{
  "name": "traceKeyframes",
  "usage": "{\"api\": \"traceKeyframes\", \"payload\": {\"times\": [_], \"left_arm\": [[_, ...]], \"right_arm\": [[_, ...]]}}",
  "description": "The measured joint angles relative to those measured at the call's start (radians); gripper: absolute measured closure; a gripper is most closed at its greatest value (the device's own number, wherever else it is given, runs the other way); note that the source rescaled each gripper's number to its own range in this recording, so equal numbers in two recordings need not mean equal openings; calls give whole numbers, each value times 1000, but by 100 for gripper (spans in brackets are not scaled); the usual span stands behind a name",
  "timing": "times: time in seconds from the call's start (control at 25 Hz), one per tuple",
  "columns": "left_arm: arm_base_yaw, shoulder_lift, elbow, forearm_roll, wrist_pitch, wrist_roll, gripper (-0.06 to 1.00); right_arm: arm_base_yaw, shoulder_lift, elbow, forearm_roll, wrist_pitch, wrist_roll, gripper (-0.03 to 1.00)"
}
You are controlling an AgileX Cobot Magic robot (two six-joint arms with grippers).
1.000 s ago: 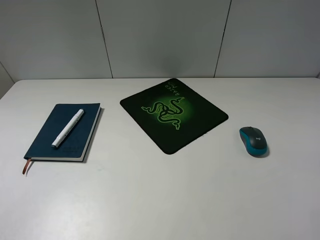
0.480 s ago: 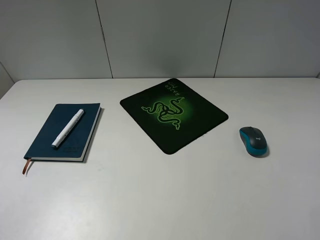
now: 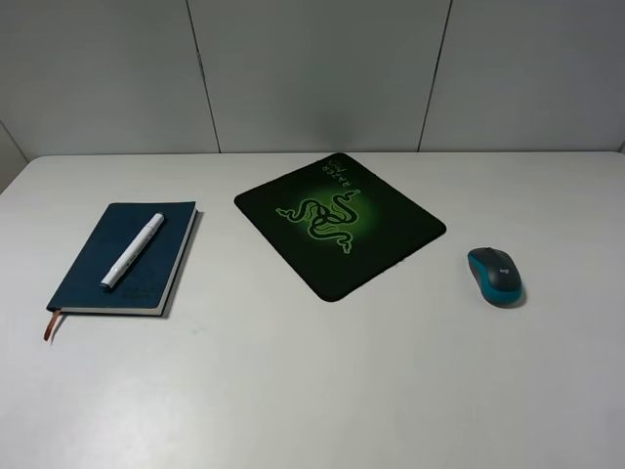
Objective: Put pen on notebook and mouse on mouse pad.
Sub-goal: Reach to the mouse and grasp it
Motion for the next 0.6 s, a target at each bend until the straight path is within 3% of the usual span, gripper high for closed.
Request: {"api": "traceKeyframes", "payload": {"times": [0.36, 0.6], "left_arm": [[0, 0, 0, 0, 0, 0, -5], [0, 0, 0, 0, 0, 1, -5]], "right_arm": [[0, 6, -4, 8, 1, 0, -3], [0, 164, -119, 9, 2, 0, -3]]}}
